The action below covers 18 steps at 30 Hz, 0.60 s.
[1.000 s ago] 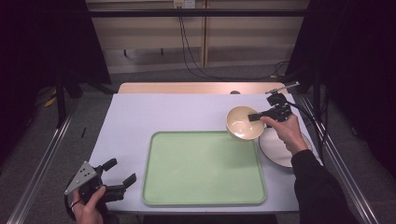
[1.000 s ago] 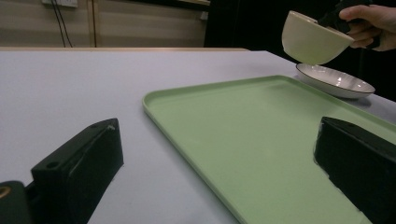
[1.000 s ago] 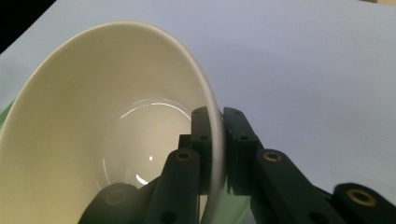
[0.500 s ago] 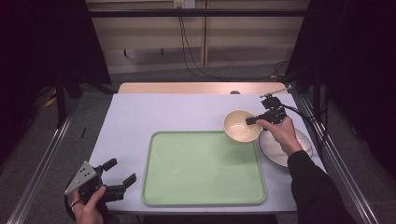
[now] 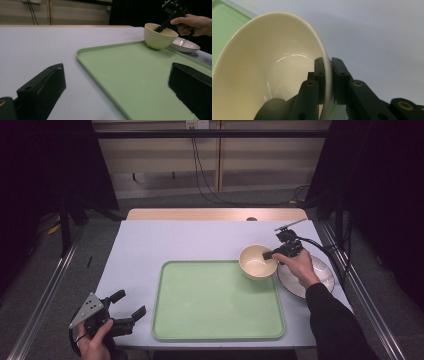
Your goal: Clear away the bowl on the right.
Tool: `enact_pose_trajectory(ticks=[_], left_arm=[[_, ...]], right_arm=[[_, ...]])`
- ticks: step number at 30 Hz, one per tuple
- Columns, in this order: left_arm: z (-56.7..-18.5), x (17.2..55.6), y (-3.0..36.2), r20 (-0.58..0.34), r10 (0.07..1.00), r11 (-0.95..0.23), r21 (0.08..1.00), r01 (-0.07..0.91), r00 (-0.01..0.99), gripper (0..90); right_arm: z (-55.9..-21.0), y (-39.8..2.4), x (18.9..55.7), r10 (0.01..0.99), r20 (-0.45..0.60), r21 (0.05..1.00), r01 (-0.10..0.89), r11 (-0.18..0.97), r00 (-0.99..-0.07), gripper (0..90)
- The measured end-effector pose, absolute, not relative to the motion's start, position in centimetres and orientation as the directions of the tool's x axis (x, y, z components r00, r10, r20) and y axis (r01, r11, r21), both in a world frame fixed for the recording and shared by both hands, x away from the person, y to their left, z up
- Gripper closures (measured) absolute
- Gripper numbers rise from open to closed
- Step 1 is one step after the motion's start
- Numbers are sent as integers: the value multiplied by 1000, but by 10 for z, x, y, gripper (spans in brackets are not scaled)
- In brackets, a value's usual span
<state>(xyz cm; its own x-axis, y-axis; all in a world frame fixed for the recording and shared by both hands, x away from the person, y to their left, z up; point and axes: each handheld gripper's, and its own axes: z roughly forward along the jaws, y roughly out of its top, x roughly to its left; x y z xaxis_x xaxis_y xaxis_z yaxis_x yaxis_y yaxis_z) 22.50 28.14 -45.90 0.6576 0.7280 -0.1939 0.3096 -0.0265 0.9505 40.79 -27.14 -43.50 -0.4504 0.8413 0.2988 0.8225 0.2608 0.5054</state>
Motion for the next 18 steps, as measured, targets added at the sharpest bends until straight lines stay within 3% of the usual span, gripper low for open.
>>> enact_pose_trajectory(ticks=[18], left_arm=[[-459, 225, 281, -196, 727, -22, 951, 307, 658, 13]], right_arm=[[-449, -273, 409, 840, 301, 490, 829, 270, -452, 845]])
